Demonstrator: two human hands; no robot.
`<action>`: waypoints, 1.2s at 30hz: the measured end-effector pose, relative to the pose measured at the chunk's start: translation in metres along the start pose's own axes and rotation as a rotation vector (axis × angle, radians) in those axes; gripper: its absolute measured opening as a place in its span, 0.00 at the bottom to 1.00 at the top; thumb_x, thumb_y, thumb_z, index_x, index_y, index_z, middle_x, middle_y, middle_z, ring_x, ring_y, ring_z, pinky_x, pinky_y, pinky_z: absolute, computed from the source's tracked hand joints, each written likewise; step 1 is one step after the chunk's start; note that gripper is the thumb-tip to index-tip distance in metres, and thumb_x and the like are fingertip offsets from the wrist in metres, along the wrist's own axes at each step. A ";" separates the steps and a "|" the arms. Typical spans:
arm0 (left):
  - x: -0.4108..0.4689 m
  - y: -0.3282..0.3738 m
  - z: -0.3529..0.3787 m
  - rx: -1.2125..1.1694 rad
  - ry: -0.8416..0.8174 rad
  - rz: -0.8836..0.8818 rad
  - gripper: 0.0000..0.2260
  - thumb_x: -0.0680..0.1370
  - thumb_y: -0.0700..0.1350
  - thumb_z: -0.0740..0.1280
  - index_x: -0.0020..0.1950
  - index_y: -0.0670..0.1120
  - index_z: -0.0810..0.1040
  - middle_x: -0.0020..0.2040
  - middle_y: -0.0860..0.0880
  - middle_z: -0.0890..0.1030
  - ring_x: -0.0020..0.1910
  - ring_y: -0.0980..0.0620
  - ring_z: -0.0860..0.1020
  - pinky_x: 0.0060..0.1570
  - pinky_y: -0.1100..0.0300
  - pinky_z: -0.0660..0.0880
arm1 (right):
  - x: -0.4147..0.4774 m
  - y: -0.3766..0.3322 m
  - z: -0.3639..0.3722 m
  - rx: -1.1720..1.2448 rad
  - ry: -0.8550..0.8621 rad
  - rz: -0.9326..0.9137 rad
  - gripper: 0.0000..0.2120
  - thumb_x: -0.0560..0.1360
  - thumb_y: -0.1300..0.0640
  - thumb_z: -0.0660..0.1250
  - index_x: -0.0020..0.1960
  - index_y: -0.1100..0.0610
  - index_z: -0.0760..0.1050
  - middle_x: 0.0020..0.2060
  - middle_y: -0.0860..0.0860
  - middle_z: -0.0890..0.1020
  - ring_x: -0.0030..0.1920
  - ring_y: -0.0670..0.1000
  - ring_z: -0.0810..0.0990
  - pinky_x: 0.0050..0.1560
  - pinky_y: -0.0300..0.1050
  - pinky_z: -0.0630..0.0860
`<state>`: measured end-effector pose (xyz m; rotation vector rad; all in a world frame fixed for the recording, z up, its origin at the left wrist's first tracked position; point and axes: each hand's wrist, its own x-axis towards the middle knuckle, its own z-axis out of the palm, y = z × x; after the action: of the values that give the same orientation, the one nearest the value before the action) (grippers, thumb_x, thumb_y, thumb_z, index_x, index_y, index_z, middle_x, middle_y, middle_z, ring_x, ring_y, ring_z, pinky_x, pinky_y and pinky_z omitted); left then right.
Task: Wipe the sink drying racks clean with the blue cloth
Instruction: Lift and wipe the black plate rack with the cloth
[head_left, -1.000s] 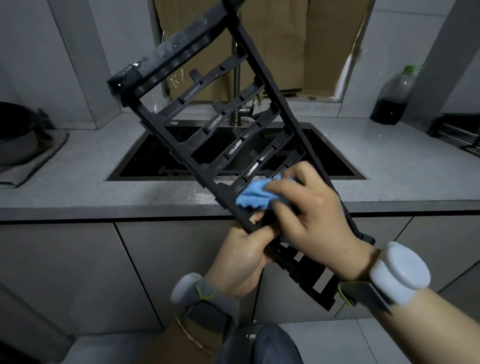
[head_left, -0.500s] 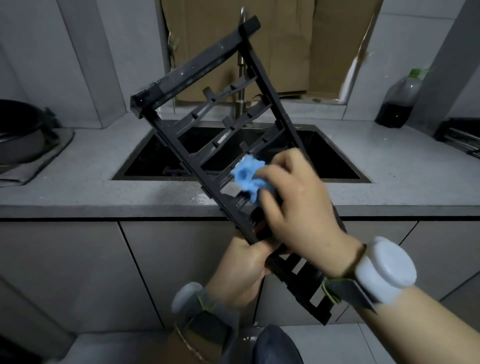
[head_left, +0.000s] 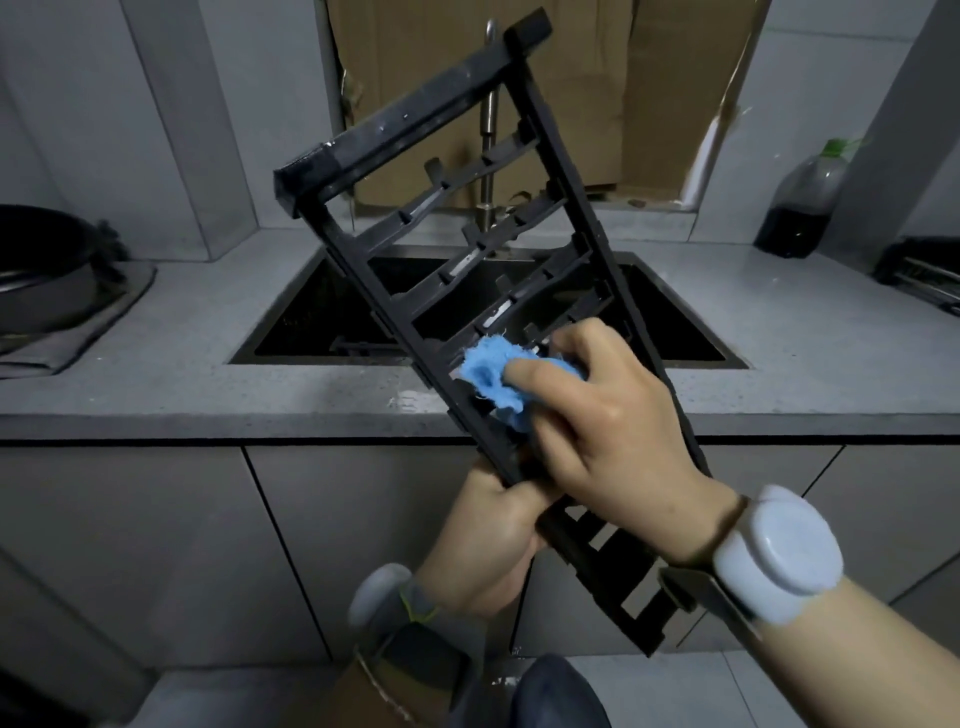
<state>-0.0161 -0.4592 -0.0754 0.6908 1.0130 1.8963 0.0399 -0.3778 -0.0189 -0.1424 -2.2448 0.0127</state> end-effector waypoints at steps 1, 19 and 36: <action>-0.001 0.000 -0.001 0.001 0.000 -0.008 0.12 0.73 0.32 0.66 0.46 0.47 0.84 0.45 0.46 0.84 0.45 0.50 0.82 0.43 0.53 0.80 | 0.000 0.003 -0.001 0.007 0.015 0.018 0.14 0.70 0.58 0.58 0.50 0.60 0.80 0.41 0.59 0.74 0.38 0.58 0.74 0.30 0.46 0.71; -0.004 -0.004 -0.001 0.054 0.025 -0.112 0.13 0.78 0.32 0.60 0.51 0.46 0.80 0.43 0.47 0.82 0.40 0.50 0.81 0.42 0.51 0.79 | -0.001 0.020 0.000 -0.062 0.017 0.173 0.16 0.70 0.57 0.57 0.52 0.60 0.78 0.41 0.58 0.73 0.38 0.58 0.74 0.29 0.42 0.68; -0.001 -0.009 0.005 0.145 0.060 -0.110 0.18 0.76 0.28 0.63 0.36 0.48 0.83 0.36 0.45 0.82 0.36 0.50 0.81 0.37 0.54 0.79 | 0.008 -0.006 -0.004 0.052 -0.036 0.057 0.16 0.71 0.58 0.57 0.54 0.56 0.77 0.42 0.55 0.73 0.42 0.56 0.74 0.30 0.46 0.72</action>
<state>-0.0080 -0.4560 -0.0803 0.6506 1.2118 1.7700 0.0369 -0.3830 -0.0097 -0.1790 -2.2740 0.1047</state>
